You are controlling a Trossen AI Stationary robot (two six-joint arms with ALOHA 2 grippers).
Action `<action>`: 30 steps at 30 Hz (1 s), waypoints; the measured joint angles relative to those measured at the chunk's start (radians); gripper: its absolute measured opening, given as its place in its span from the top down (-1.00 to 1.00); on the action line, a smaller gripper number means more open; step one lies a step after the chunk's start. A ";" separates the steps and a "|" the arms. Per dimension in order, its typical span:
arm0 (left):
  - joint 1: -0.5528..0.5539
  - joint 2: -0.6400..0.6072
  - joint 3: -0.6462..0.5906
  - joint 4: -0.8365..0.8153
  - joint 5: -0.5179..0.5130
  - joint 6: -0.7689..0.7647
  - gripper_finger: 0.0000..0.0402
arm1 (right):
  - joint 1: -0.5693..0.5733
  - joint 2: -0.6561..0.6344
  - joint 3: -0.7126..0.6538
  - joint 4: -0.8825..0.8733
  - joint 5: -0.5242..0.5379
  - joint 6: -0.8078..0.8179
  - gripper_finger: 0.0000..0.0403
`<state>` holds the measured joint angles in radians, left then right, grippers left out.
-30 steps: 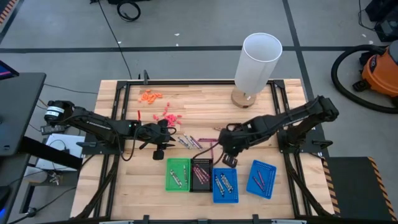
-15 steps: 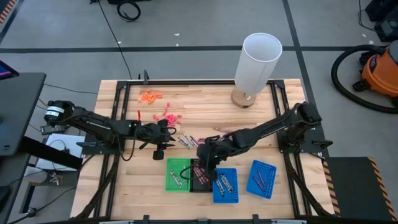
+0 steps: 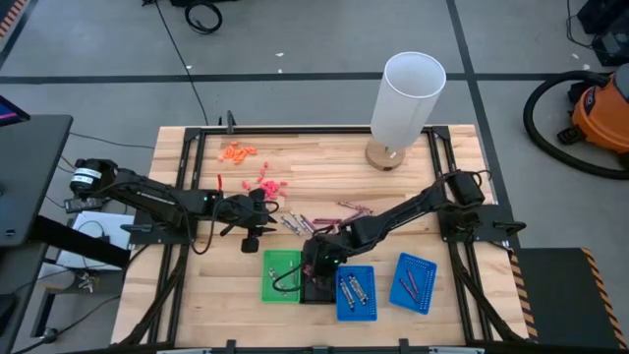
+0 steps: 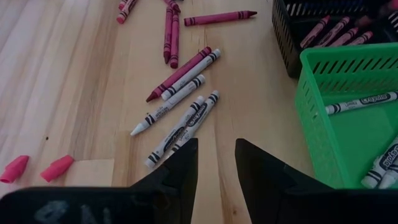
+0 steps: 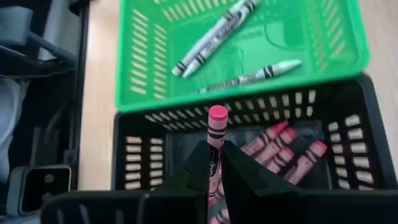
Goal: Sort crayons
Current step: Put the pink crayon into the black bin
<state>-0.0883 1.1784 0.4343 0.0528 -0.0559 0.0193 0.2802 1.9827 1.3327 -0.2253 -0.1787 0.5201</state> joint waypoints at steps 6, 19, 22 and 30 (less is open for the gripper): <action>0.000 0.000 0.000 0.000 0.000 0.002 0.42 | 0.000 -0.004 0.000 0.002 0.000 0.003 0.69; 0.002 0.000 0.000 0.013 -0.001 0.151 0.42 | -0.034 -0.120 0.001 -0.182 0.178 -0.140 0.56; 0.013 0.000 0.000 0.031 -0.003 0.199 0.42 | -0.034 -0.143 -0.004 -0.191 0.235 -0.200 0.56; 0.086 0.000 0.000 0.049 0.006 0.239 0.42 | -0.087 -0.216 -0.152 -0.134 0.315 -0.217 0.56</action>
<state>-0.0026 1.1785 0.4343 0.1018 -0.0503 0.2582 0.1929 1.7670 1.1811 -0.3593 0.1363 0.3030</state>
